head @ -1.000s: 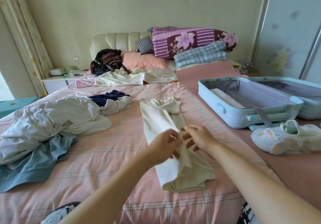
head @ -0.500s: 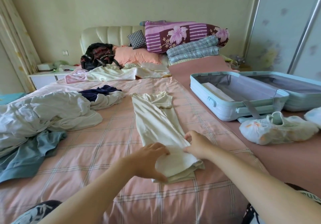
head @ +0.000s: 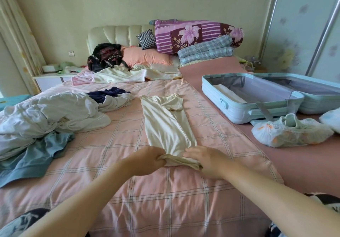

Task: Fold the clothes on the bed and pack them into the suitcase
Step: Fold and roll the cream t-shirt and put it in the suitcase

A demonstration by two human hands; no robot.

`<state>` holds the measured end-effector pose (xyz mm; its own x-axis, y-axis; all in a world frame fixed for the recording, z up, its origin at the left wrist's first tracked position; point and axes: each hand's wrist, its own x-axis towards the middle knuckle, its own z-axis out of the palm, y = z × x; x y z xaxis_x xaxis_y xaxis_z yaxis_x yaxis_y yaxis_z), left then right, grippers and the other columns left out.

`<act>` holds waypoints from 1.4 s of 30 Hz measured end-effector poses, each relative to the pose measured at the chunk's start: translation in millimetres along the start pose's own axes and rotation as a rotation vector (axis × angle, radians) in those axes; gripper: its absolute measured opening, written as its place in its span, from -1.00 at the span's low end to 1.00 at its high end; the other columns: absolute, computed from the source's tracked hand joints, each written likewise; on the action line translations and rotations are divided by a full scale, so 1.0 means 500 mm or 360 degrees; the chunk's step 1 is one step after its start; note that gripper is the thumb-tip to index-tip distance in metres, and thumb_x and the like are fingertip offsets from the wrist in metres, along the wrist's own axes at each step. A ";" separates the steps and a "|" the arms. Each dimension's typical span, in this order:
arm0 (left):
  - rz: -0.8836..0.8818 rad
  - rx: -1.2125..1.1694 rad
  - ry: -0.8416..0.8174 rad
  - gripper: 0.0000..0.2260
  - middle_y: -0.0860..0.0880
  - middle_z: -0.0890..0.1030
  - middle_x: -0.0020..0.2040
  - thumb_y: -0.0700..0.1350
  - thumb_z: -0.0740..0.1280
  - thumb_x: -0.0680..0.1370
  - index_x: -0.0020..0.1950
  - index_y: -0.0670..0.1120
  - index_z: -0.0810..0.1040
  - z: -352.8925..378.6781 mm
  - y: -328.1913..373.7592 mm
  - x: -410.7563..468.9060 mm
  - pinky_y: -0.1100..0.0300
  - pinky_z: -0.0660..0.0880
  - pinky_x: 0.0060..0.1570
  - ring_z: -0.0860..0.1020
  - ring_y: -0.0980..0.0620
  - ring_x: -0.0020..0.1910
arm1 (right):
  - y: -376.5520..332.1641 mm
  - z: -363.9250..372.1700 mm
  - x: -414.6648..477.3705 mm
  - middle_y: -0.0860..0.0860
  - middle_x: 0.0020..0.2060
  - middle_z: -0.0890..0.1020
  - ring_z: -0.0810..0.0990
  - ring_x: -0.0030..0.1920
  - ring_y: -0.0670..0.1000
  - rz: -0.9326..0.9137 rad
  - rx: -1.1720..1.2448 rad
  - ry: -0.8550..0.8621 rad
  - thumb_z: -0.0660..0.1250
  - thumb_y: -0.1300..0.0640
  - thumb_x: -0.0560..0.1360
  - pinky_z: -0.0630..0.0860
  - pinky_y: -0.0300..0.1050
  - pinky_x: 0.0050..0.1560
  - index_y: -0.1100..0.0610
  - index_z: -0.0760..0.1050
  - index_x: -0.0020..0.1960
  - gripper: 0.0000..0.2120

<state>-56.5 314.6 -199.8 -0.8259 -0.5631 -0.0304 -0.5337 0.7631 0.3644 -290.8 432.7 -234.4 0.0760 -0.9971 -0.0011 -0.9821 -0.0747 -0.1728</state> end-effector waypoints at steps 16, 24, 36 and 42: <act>-0.0283 -0.0679 -0.0006 -0.86 -0.01 0.48 -0.34 -0.19 0.31 0.59 -0.17 -0.14 0.50 -0.151 -0.041 0.047 0.31 0.39 -0.43 0.43 0.12 -0.44 | -0.003 -0.132 0.118 0.05 -0.35 0.54 0.51 -0.34 0.05 0.0384 0.0886 0.0306 0.29 0.15 0.33 0.44 -0.07 -0.32 0.16 0.54 -0.20 -0.90; -0.0275 -0.0072 0.0961 -0.67 0.01 0.55 0.24 -0.11 0.32 0.59 0.36 -0.01 0.45 -0.064 -0.101 0.152 0.07 0.49 0.15 0.52 0.00 0.17 | 0.022 -0.056 0.245 0.01 0.09 0.66 0.61 0.10 0.10 0.0525 0.0392 0.0667 0.23 0.11 0.60 0.50 -0.06 -0.02 -0.05 0.46 0.34 -0.68; -0.0288 0.0402 0.0115 -0.38 0.02 -0.09 0.63 0.31 -0.03 0.62 0.62 0.14 -0.11 0.037 -0.139 0.154 -0.06 -0.21 0.55 -0.17 0.01 0.60 | 0.036 -0.037 0.216 -0.08 0.16 0.62 0.58 0.14 0.02 0.0355 0.0203 0.0250 0.30 -0.01 0.58 0.49 -0.09 0.16 -0.06 0.56 0.28 -0.71; 0.0373 0.0380 0.0525 -0.51 0.14 0.42 0.37 0.36 0.14 0.51 0.33 0.14 0.45 0.031 -0.114 0.092 0.09 0.32 0.38 0.34 0.10 0.36 | 0.037 -0.061 0.149 -0.12 -0.03 0.57 0.58 -0.02 0.01 0.0483 0.0123 0.0330 0.33 -0.06 0.49 0.44 -0.11 -0.06 -0.06 0.50 -0.08 -0.91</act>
<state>-66.8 250.1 -236.3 -0.8479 -0.4079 0.3387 -0.3985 0.9117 0.1003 -308.7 356.7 -207.6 -0.2607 -0.9560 0.1345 -0.9381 0.2180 -0.2690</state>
